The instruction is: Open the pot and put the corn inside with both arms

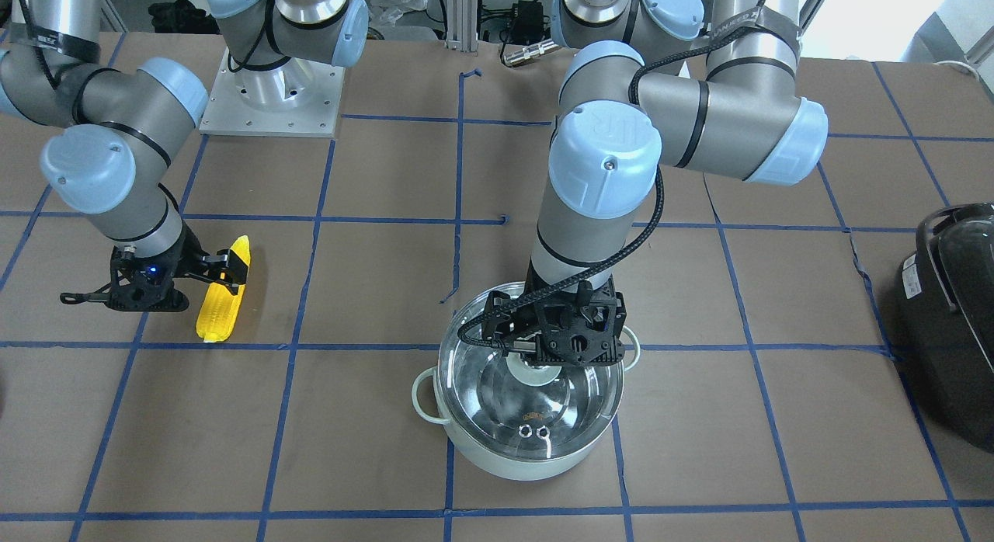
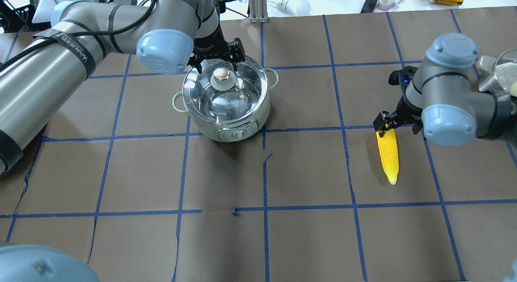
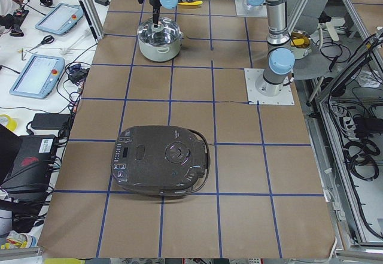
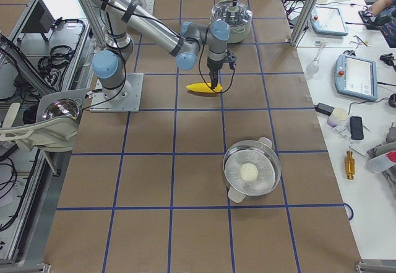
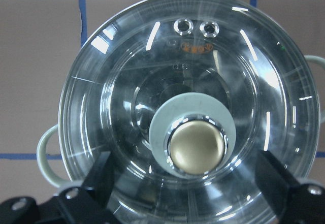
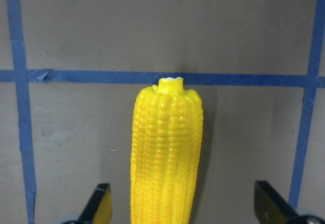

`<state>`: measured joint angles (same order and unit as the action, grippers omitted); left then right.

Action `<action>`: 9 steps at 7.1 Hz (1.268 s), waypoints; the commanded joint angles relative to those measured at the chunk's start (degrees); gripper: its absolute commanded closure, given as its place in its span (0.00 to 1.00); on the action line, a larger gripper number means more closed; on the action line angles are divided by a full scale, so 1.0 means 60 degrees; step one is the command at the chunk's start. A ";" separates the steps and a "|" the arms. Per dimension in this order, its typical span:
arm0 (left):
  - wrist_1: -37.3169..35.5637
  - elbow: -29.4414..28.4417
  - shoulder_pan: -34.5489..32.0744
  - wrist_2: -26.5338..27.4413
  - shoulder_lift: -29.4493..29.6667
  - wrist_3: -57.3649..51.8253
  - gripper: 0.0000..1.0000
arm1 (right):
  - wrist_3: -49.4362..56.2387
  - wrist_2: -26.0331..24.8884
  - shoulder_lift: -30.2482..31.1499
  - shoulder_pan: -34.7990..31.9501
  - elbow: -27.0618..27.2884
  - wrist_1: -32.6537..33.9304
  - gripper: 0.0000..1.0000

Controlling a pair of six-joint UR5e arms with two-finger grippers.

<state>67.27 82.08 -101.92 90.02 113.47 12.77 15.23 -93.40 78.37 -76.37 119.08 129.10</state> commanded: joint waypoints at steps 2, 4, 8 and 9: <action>-0.0138 0.0074 -0.0005 -0.0032 0.0189 -0.0107 0.16 | -0.0034 0.0113 -0.0361 0.0014 0.0543 0.1042 0.20; -0.0152 0.0074 -0.0005 -0.0047 0.0189 -0.0047 0.33 | -0.0049 0.0098 -0.0420 0.0014 0.0777 0.1437 0.34; -0.0138 -0.0057 -0.0005 -0.0017 -0.0072 -0.0151 0.79 | 0.0010 0.0069 -0.0479 0.0014 0.0720 0.1482 0.71; -0.0007 -0.0246 -0.0005 0.0012 -0.0263 -0.0151 0.80 | 0.0024 0.0054 -0.0435 0.0014 0.0575 0.1439 0.75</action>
<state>66.63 81.68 -101.95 90.06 113.23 11.82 15.26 -92.96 75.57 -76.29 123.32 137.86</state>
